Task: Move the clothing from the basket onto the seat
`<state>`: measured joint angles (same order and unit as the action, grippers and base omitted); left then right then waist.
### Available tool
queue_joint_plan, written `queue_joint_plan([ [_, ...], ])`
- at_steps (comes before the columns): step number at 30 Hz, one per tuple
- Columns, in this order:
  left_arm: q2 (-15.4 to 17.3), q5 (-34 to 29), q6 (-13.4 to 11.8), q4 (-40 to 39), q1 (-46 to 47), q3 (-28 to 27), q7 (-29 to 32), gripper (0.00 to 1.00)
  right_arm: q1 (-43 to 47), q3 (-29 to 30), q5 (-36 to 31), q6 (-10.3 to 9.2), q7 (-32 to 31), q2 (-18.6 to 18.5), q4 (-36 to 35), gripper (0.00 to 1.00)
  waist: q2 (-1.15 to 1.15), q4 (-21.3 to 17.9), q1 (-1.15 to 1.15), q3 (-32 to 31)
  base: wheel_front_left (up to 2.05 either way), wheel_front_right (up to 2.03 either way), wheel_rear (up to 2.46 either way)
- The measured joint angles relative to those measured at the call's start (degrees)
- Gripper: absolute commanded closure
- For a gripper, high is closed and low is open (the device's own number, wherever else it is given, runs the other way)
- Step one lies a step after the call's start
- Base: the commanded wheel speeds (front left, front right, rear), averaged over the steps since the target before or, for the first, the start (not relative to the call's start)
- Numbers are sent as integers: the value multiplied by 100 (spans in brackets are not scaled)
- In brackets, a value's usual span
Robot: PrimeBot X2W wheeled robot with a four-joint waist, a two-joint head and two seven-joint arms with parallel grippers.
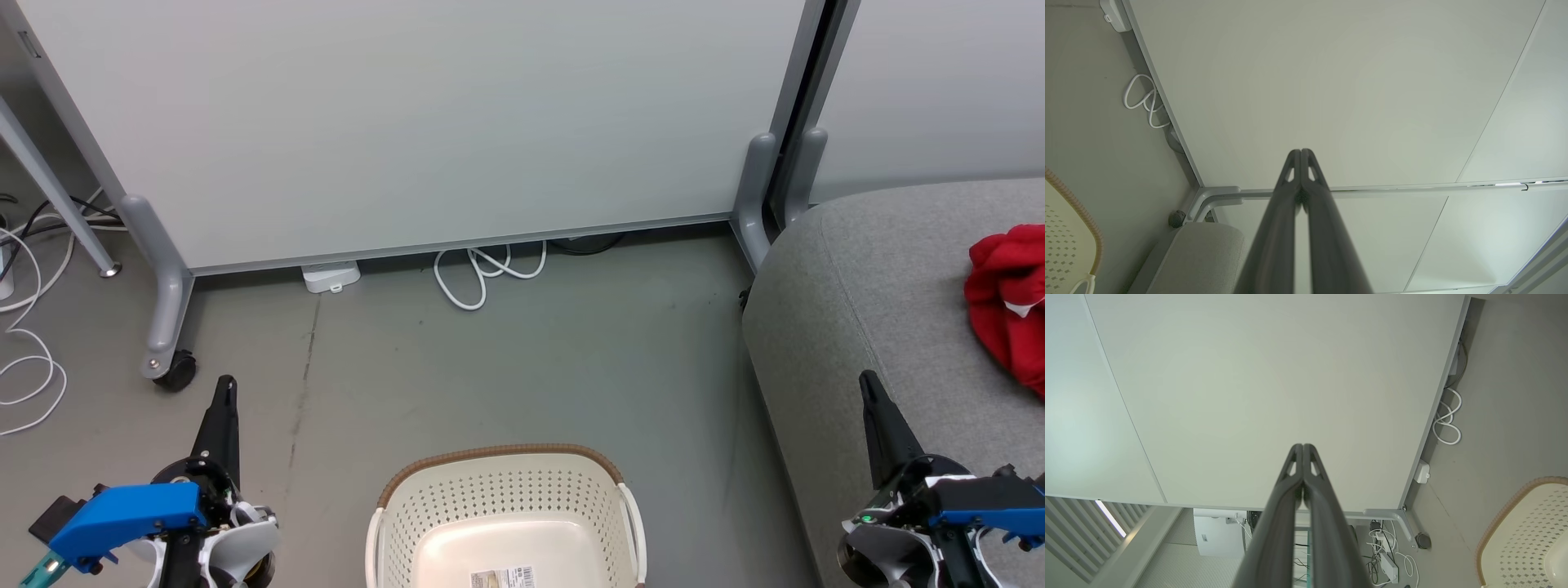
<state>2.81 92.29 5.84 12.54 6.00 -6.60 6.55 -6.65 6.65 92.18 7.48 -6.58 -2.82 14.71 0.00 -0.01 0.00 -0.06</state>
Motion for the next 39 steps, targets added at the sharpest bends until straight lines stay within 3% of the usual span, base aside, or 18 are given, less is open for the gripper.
queue_joint_plan([
  [39,0,0,0,-1,1,0,0,100,-1,1,7,0,0,0,0,100,0,0,0,0,0,0,0],
])
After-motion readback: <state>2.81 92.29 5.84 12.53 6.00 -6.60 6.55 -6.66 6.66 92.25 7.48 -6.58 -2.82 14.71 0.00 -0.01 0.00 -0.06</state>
